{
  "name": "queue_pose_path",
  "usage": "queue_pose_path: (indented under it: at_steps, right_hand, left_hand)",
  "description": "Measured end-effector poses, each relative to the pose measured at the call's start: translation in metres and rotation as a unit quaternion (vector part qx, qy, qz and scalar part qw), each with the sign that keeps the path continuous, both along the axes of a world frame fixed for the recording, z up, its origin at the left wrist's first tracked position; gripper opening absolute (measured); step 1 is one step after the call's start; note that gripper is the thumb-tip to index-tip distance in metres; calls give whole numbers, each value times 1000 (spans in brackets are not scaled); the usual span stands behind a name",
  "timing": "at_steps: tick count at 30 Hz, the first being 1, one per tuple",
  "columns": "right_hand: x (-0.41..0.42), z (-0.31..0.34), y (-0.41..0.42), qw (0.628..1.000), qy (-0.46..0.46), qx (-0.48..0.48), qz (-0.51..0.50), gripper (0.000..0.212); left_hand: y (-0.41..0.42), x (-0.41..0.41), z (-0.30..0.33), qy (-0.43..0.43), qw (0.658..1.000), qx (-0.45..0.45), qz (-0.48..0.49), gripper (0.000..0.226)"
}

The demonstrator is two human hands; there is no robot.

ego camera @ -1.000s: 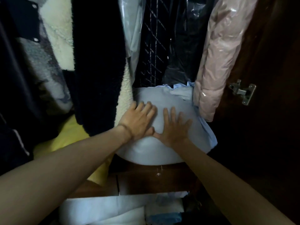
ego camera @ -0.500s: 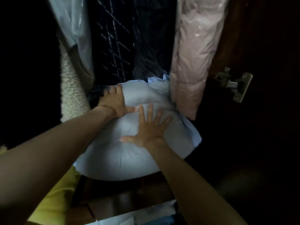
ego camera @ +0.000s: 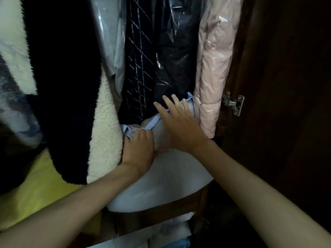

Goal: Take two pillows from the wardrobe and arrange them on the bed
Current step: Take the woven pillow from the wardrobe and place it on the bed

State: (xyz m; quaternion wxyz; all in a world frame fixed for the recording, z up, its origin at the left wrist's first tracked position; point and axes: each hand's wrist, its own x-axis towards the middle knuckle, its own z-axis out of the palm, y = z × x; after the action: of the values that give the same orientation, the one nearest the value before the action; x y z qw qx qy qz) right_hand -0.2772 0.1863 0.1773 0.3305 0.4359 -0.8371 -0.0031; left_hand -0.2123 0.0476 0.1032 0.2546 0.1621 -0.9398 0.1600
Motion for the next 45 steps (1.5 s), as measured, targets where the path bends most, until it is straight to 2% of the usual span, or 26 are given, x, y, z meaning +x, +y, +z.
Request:
queue_pose_path:
  at_steps: [3, 6, 8, 10, 11, 12, 14, 15, 16, 17, 19, 21, 22, 24, 27, 30, 32, 35, 37, 40, 43, 45]
  right_hand:
    - [5, 15, -3, 993, -14, 117, -15, 112]
    - [14, 16, -4, 978, -62, 197, -20, 127]
    - [25, 8, -1, 979, -55, 198, -6, 123]
    - [39, 0, 7, 985, -12, 169, 13, 106]
    - [46, -5, 13, 989, -2, 150, 17, 98]
    - [54, -11, 21, 991, -6, 130, 19, 93]
    - [73, -24, 39, 994, -28, 102, 15, 87]
    - [84, -33, 49, 995, -40, 94, 9, 86]
    - [97, -43, 61, 995, -56, 84, 0, 87]
    - [111, -53, 73, 995, -75, 68, -5, 89]
    - [138, -79, 97, 994, -99, 34, -22, 94]
    - [164, -106, 119, 993, -94, 18, -62, 89]
    - [175, -121, 127, 993, -86, 13, -81, 79]
    - [192, -152, 139, 989, -93, 13, -118, 60]
    - [204, -192, 144, 964, -170, 24, -201, 60]
    - [207, -215, 139, 924, -262, 23, -278, 50]
    - [206, -226, 132, 898, -314, 25, -308, 61]
    - [198, -235, 104, 848, -452, -16, -276, 98]
    - [183, -236, 77, 837, -459, -100, -280, 115]
    - [149, -245, 32, 795, -490, -125, -337, 143]
    - [123, -266, 9, 786, -469, -139, -378, 145]
    - [117, -279, 2, 799, -443, -149, -378, 138]
  left_hand:
    - [21, 44, -7, -22, 997, -67, -25, 27]
    - [35, 89, -2, -65, 993, -93, -37, 35]
    - [43, 112, 13, -105, 990, -88, -38, 40]
    - [44, 120, 33, -170, 982, -15, -78, 32]
    - [43, 123, 51, -164, 980, 37, -105, 27]
    - [39, 122, 74, -113, 983, 66, -127, 21]
    - [23, 106, 110, 31, 989, 31, -142, 19]
    - [15, 91, 122, 74, 983, 27, -163, 18]
    - [7, 75, 130, 59, 980, 48, -186, 17]
    - [1, 60, 134, 3, 975, 81, -208, 17]
    - [-11, 26, 117, -186, 952, 104, -218, 35]
    - [-21, 2, 71, -319, 921, 61, -215, 64]
    - [-26, -8, 43, -337, 915, 39, -220, 73]
    - [-35, -27, -8, -319, 918, 18, -235, 88]
    - [-39, -58, -55, -294, 922, -25, -252, 99]
    - [-45, -88, -83, -290, 929, 24, -230, 96]
    - [-51, -102, -100, -278, 931, 71, -227, 95]
    - [-57, -112, -124, -241, 932, 99, -253, 89]
    - [-59, -118, -129, -224, 933, 106, -260, 86]
    - [-64, -127, -126, -228, 935, 88, -257, 83]
    - [-73, -137, -121, -214, 939, 46, -265, 82]
    - [-79, -142, -117, -189, 945, 23, -267, 85]
